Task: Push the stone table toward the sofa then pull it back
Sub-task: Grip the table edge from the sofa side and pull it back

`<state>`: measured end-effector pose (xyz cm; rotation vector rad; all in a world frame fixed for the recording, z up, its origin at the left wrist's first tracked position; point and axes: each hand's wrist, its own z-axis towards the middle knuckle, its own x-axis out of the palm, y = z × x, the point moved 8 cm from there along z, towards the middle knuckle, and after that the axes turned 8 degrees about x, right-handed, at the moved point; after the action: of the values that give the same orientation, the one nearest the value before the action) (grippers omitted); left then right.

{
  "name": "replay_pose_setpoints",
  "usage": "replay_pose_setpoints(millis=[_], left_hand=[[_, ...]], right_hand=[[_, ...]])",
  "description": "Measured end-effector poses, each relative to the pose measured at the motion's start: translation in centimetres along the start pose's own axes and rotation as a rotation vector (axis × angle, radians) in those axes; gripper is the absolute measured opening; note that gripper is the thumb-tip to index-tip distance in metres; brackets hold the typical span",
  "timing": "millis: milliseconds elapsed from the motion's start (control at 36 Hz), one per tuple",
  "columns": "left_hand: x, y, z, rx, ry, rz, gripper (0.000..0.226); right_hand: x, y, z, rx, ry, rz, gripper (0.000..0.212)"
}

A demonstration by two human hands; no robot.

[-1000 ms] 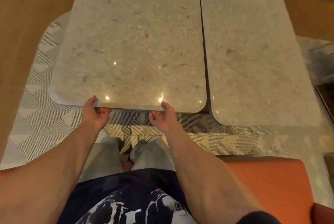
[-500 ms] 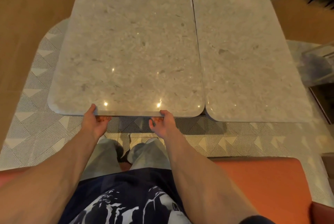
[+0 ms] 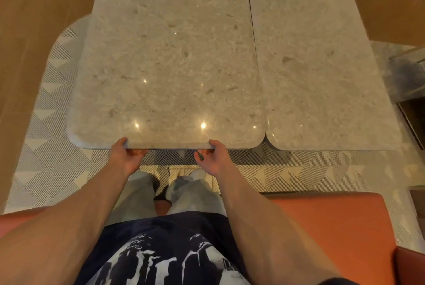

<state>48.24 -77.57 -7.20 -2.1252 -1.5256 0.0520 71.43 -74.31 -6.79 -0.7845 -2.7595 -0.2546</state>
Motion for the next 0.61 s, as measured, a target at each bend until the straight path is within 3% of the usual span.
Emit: replay_pose_setpoints(millis=[56,111,194,250,333,389,611], left_hand=[[-1.0,-1.2,0.1,0.004,-0.085,0.272,0.019],[-2.1,-3.9,0.1,0.095,-0.237,0.564,0.029],[0.1,-9.2,-1.4,0.390,-0.365,0.812,0.035],[4.0,-11.2,-2.0,0.493,-0.234,0.861,0.033],[10.0,-12.8,-2.5,0.485,0.112,0.809,0.025],[13.0,-15.2,-3.4,0.537,0.245,0.794,0.020],[15.7,-27.1,-6.1,0.721,0.421,0.609,0.020]], right_hand=[[-0.4,0.4,0.0,0.008,-0.091,-0.156,0.019],[-0.7,1.0,-0.2,0.030,-0.250,-0.473,0.025],[3.0,2.6,-1.5,-0.018,-0.328,-0.797,0.026],[7.9,4.4,-2.0,-0.153,-0.277,-0.839,0.021],[16.1,6.2,-3.7,-0.349,-0.136,-0.781,0.017],[21.3,7.1,-5.4,-0.474,-0.040,-0.775,0.018],[33.8,8.9,-10.7,-0.818,0.168,-0.674,0.018]])
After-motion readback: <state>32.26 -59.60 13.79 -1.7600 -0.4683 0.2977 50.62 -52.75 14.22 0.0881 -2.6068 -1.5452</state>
